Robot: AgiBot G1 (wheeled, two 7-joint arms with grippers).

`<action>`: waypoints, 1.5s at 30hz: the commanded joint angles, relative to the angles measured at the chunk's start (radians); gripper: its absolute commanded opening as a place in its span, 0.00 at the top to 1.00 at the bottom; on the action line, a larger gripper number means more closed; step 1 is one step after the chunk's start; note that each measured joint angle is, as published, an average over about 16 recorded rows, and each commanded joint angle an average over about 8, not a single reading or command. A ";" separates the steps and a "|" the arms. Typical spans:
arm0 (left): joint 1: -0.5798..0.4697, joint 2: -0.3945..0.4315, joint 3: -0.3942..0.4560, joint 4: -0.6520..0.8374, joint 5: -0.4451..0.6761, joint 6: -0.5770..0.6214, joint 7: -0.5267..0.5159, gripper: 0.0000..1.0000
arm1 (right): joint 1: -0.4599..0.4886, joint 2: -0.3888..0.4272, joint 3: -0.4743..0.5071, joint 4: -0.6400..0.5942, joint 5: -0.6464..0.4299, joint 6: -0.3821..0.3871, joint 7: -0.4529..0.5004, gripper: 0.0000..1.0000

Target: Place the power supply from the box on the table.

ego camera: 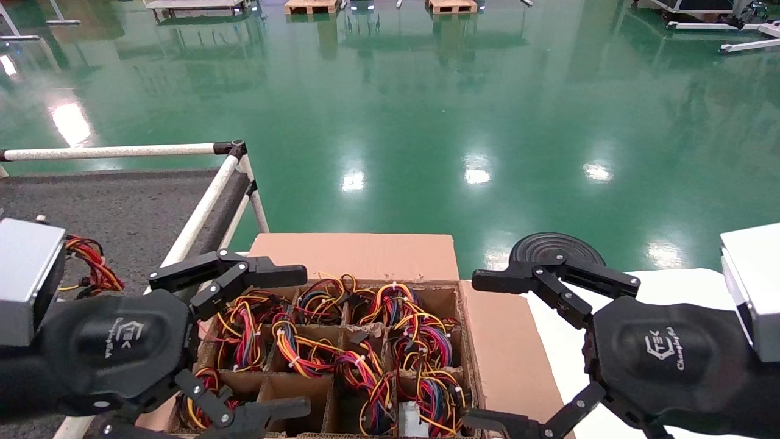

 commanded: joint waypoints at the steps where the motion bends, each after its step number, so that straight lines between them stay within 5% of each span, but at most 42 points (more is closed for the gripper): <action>1: 0.000 0.000 0.000 0.000 0.000 0.000 0.000 0.00 | 0.000 0.000 0.000 0.000 0.000 0.000 0.000 0.00; 45: 0.001 -0.042 0.022 0.013 0.038 -0.001 0.004 0.00 | 0.000 0.000 0.000 0.000 0.000 0.000 0.000 0.00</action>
